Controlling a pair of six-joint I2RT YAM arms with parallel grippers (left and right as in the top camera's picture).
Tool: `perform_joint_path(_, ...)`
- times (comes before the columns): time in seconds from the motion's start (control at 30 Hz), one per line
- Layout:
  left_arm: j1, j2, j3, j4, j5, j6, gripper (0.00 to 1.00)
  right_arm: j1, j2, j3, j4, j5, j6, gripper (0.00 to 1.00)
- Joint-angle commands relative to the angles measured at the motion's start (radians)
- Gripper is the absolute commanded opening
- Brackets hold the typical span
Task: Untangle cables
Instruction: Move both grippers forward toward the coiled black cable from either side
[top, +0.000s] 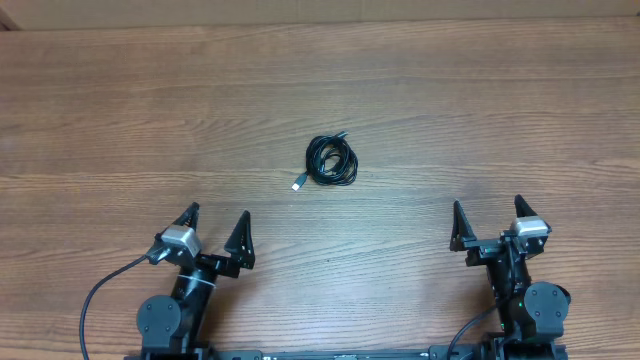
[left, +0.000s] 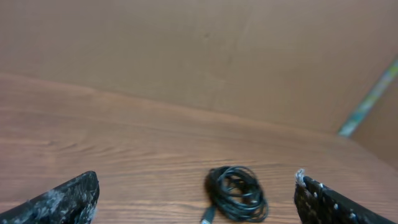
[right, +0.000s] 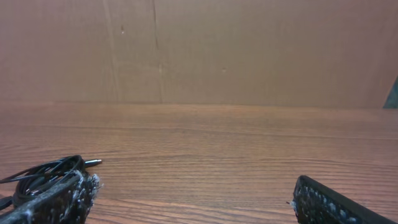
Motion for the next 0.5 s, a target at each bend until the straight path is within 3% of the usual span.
perform_joint_path(0.0, 0.000, -0.010, 0.087, -0.029, 0.063, -0.013, 1.00, -0.003, -0.011, -0.010, 0.005, 0.006, -0.005, 1.00)
perform_joint_path(0.2, 0.000, -0.010, 0.207, -0.180, 0.061, 0.031, 0.99, -0.002, -0.011, -0.010, 0.018, -0.096, -0.001, 1.00)
perform_joint_path(0.47, 0.000, 0.059, 0.375, -0.367, 0.063, 0.052, 0.99, -0.003, -0.011, -0.010, 0.102, -0.598, 0.063, 1.00)
